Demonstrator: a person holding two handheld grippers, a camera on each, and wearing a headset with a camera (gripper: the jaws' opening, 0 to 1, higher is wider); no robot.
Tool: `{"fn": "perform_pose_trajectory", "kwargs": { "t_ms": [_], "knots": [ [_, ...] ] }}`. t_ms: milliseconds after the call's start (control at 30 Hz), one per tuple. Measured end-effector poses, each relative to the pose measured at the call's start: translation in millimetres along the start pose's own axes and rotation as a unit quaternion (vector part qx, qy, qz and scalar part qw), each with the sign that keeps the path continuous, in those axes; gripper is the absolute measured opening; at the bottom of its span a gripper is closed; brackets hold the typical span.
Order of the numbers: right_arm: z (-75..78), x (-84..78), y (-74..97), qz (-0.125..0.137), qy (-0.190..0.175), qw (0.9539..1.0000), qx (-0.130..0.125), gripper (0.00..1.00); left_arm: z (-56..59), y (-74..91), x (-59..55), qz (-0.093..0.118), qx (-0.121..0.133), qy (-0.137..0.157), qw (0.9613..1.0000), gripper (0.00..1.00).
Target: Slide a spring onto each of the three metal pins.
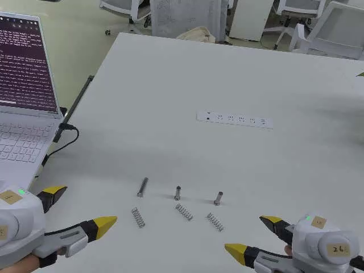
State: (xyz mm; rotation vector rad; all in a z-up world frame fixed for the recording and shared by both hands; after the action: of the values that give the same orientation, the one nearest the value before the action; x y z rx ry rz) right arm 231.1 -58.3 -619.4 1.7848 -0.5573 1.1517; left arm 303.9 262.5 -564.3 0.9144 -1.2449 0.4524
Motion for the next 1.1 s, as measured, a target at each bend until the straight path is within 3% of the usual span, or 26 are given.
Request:
{"fn": "perform_pose_trajectory", "kwargs": {
  "t_ms": [300,867,1100],
  "knots": [
    [-4.5,5.3,0.1,0.004,0.009,0.9999,0.006,0.66,-1.1,2.5,1.4,0.004,-0.005,-0.006,1.0,0.72],
    [-4.3,-2.7,7.9,0.0,0.004,1.0,0.0,0.67,3.0,-1.7,-0.2,0.002,-0.015,-0.008,0.9998,0.72],
    [-3.3,-6.2,8.0,-0.001,-0.001,1.0,-0.007,0.67,5.9,-4.1,-6.1,-0.006,-0.02,-0.008,0.9998,0.71]
  ]
}}
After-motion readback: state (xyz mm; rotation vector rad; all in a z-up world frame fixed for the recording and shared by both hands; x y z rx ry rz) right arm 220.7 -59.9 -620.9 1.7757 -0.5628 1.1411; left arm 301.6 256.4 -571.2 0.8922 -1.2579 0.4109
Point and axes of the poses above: the centre of the closed fingertips' face, and the gripper's own axes: y roughly backward along the fingers, z roughly to its right, x roughly out of its top, the point moved 4 cm from there along y, roughly backward along the fingers, and after that the axes turned 9 degrees about z, right-handed, at the moved point
